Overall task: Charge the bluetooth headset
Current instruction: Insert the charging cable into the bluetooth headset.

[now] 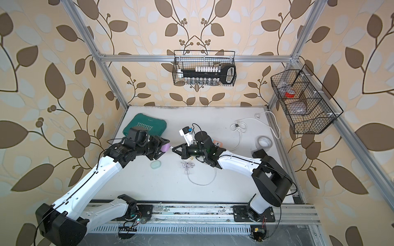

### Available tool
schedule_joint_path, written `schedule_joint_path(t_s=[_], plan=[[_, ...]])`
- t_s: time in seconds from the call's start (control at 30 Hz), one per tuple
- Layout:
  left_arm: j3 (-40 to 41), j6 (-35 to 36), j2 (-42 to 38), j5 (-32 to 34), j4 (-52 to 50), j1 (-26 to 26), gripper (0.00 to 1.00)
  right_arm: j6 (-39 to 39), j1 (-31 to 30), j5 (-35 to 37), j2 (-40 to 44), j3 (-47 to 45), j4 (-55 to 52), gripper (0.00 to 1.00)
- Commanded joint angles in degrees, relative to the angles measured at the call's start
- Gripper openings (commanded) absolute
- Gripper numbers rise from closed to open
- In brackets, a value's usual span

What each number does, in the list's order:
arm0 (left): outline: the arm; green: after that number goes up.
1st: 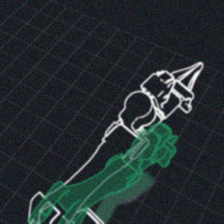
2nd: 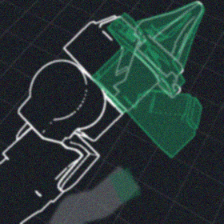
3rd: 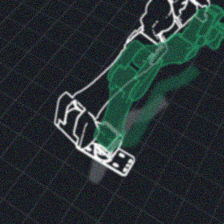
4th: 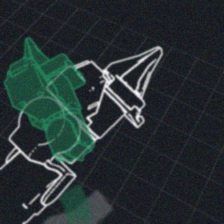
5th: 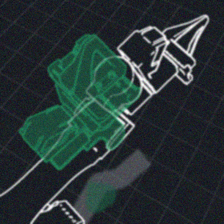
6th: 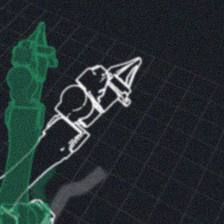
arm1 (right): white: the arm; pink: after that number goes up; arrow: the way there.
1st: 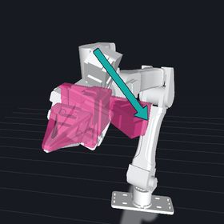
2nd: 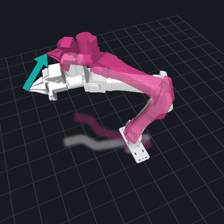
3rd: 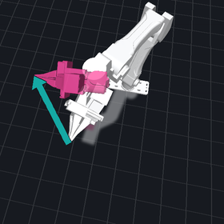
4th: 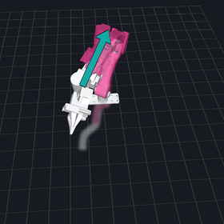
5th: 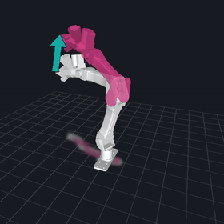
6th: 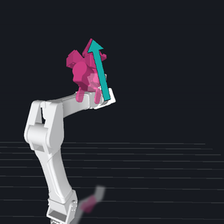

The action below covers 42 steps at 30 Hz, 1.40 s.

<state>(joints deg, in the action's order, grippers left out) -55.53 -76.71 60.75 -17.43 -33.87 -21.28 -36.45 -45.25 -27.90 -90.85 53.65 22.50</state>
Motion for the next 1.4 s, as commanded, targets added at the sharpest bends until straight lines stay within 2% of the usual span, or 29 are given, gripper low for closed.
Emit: schedule_joint_path(t_s=[0.0, 0.77, 1.37], plan=[[0.3, 0.1, -0.6, -0.7, 1.9, 0.3, 0.36, -1.0, 0.1, -1.3, -0.9, 0.6, 3.0, 0.00], [-0.1, 0.3, -1.9, 1.7, 1.4, 0.9, 0.36, -2.7, 0.1, -1.5, -0.7, -2.1, 6.4, 0.00], [-0.5, 0.7, -2.3, 0.9, 1.5, 1.6, 0.36, -3.5, 0.0, -3.4, -2.0, -1.6, 7.8, 0.00]])
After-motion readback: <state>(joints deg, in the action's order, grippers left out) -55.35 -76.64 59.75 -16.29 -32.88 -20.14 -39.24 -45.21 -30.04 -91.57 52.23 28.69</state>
